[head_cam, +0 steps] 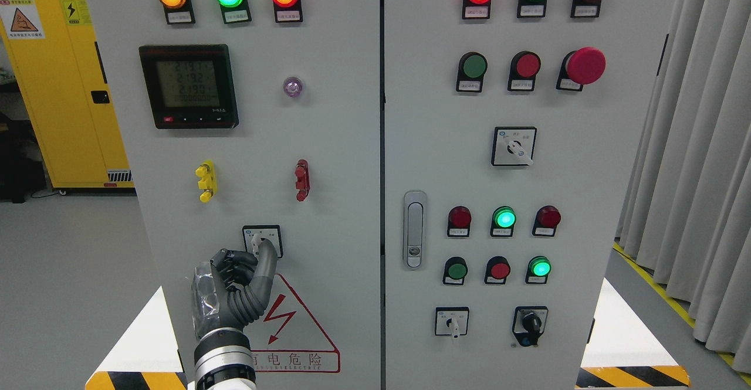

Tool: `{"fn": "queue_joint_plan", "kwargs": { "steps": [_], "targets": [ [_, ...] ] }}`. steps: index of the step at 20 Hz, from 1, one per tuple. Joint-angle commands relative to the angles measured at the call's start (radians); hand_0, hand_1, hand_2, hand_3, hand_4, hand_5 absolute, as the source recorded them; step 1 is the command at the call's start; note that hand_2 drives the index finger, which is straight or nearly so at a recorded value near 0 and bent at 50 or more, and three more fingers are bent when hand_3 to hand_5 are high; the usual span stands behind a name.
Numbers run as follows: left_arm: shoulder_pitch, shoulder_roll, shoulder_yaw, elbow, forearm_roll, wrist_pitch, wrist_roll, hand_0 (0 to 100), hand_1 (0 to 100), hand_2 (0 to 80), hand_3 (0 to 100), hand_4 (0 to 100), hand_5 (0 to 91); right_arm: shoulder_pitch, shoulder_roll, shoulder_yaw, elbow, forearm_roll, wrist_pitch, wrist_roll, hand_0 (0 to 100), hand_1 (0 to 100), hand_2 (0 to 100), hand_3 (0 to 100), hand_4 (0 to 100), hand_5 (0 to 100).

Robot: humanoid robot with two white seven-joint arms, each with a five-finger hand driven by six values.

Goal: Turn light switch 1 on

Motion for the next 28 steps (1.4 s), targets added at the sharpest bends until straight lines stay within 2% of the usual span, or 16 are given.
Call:
{"fn": "queue_joint_plan", "kwargs": {
  "steps": [1, 28],
  "targets": [
    [-0.001, 0.002, 0.0, 0.001, 0.002, -0.005, 0.001, 63, 55, 66.2, 90, 88, 86.6, 0.0, 0.0, 0.0, 0.0, -0.029, 0.001, -0.001, 0, 50, 4, 0, 0, 0],
    [0.001, 0.0, -0.001, 0.001, 0.009, -0.008, 0.0, 67, 51, 65.8, 89, 88, 85.4, 0.0, 0.0, 0.0, 0.0, -0.029, 0.001, -0.001, 0, 50, 4, 0, 0, 0]
  ]
}}
